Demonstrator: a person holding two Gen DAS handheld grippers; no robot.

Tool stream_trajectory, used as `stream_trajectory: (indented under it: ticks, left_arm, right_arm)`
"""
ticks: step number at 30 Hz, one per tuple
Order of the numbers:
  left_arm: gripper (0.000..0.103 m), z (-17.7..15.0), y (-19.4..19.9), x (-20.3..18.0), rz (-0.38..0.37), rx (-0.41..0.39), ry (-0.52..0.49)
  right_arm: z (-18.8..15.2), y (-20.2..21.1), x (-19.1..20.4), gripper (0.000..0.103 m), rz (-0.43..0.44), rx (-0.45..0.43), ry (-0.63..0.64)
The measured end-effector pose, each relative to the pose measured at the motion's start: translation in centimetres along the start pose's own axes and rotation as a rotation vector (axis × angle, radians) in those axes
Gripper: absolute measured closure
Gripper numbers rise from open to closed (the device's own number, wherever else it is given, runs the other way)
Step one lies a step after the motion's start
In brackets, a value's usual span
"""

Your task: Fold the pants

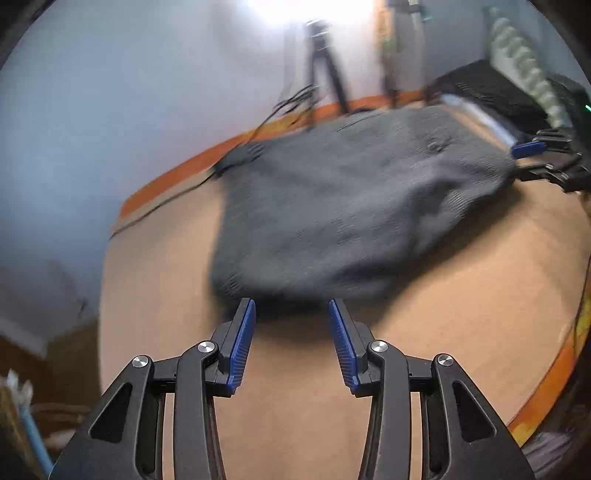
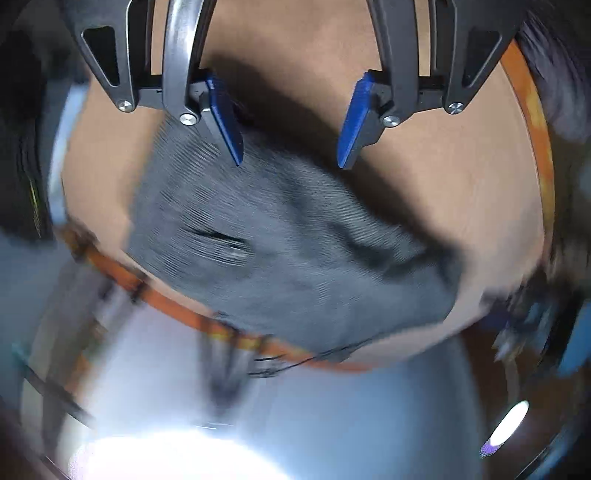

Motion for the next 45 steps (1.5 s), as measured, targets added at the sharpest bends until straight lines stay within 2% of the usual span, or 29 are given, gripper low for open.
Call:
stream_trajectory:
  ticks: [3,5,7,9,10,12,14,16,18,20,23,28,30,32,35,38,41,43,45]
  left_arm:
    - [0.063,3.4,-1.0,-1.7,-0.040,-0.044,0.024]
    - [0.063,5.2,-2.2,-2.2,-0.037,-0.045,0.033]
    - [0.063,6.2,-3.9,-3.2,-0.021,-0.034,0.008]
    - [0.063,6.2,-5.7,-4.3,0.019,-0.011,-0.022]
    - [0.063,6.1,-6.9,-4.6,0.035,0.019,-0.033]
    - [0.063,5.5,-8.9,-5.1,0.063,0.058,-0.062]
    - [0.063,5.3,-9.2,-5.6,0.087,0.036,-0.091]
    - [0.063,5.4,-8.8,-5.4,0.076,0.044,-0.077]
    - [0.063,6.1,-7.3,-4.9,0.026,0.003,-0.007]
    - [0.063,7.1,-6.1,-5.0,-0.002,-0.039,0.021]
    - [0.063,8.4,-5.7,-6.2,-0.006,-0.062,-0.010]
    - [0.063,9.2,-8.8,-8.8,0.003,-0.011,-0.075]
    - [0.063,8.9,-10.5,-9.5,0.022,0.014,-0.106]
    - [0.063,8.7,-10.8,-9.8,0.048,-0.008,-0.125]
    - [0.063,8.7,-10.6,-9.6,0.044,-0.006,-0.109]
    - [0.063,8.9,-9.3,-9.7,0.017,-0.035,-0.090]
    - [0.063,9.1,-7.5,-10.7,-0.003,-0.080,-0.096]
    - [0.063,9.1,-6.3,-11.7,-0.046,-0.096,-0.097]
    - [0.057,9.2,-4.9,-13.4,-0.103,-0.123,-0.123]
  right_arm:
    - [-1.0,0.8,-3.6,0.047,0.057,-0.020,-0.254]
    - [-1.9,0.9,-4.9,0.045,0.066,-0.017,-0.353]
    - [-2.5,0.4,-5.4,0.043,0.035,0.006,-0.378]
    - [-2.6,-0.7,-6.0,0.036,0.002,0.027,-0.408]
    - [-2.7,-1.0,-6.3,0.034,0.003,0.029,-0.427]
    - [-3.2,-1.6,-7.3,0.034,0.031,0.039,-0.481]
    - [-3.5,-2.2,-8.0,0.034,0.094,0.041,-0.538]
    - [-3.6,-2.6,-8.3,0.033,0.128,0.044,-0.568]
    - [-3.8,-2.5,-8.1,0.030,0.143,0.042,-0.573]
    - [-3.8,-2.7,-8.1,0.028,0.158,0.043,-0.582]
    - [-3.8,-3.3,-8.0,0.028,0.219,0.036,-0.626]
    - [-3.5,-4.5,-7.8,0.028,0.296,0.024,-0.687]
    - [-3.2,-4.7,-7.7,0.039,0.320,0.014,-0.703]
    - [-2.8,-4.7,-7.5,0.058,0.349,0.010,-0.705]
    - [-2.3,-4.2,-7.2,0.070,0.339,-0.004,-0.691]
    - [-1.9,-3.3,-7.2,0.076,0.319,-0.018,-0.662]
    - [-1.5,-2.5,-7.5,0.077,0.330,-0.029,-0.669]
    - [-1.0,-2.2,-7.4,0.078,0.322,-0.027,-0.655]
    - [-0.5,-1.9,-7.3,0.078,0.308,-0.024,-0.642]
Point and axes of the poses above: each gripper's, at about its wrist camera, not at the fingertips, and y roughly against the way its jaws point, x to its left, z to its top, the point moved 6 cm from there along -y, roughly the way its jaws point, and after that the axes turned 8 degrees about x, right-handed, at the moved point
